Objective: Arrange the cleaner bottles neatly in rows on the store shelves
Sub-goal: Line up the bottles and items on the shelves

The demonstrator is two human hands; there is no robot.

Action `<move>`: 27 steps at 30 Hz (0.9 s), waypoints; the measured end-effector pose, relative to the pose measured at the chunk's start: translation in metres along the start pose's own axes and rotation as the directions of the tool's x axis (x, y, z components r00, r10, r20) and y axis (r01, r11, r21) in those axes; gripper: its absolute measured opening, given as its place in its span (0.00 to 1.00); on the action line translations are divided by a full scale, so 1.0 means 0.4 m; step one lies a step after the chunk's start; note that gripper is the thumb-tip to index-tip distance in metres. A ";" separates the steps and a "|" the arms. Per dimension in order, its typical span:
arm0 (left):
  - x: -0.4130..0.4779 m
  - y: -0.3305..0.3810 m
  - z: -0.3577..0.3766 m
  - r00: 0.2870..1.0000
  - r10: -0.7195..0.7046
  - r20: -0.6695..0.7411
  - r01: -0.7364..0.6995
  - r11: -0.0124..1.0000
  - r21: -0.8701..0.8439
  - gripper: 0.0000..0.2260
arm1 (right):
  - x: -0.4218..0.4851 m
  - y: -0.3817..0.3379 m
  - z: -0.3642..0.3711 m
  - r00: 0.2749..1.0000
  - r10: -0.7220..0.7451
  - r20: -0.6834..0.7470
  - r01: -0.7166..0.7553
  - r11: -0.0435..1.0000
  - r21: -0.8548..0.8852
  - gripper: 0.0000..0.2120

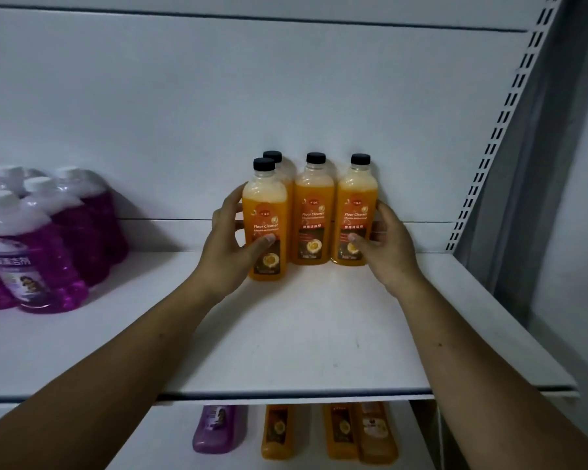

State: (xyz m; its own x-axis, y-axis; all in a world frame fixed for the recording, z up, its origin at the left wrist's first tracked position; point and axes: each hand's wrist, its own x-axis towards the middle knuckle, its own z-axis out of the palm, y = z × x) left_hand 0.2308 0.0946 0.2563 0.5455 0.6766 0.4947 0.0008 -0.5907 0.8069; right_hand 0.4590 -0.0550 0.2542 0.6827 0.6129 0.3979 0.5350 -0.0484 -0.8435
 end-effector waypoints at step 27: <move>-0.024 0.008 0.018 0.993 -0.080 0.091 0.078 0.997 0.029 0.48 | -0.035 -0.005 -0.013 0.995 0.068 -0.077 -0.077 0.989 -0.129 0.38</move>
State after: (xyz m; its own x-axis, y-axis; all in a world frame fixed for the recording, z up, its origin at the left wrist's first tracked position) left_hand 0.2315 0.0832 0.2520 0.6178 0.6788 0.3969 0.0679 -0.5489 0.8331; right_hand 0.4509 -0.0677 0.2522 0.7537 0.5457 0.3662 0.5401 -0.1968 -0.8183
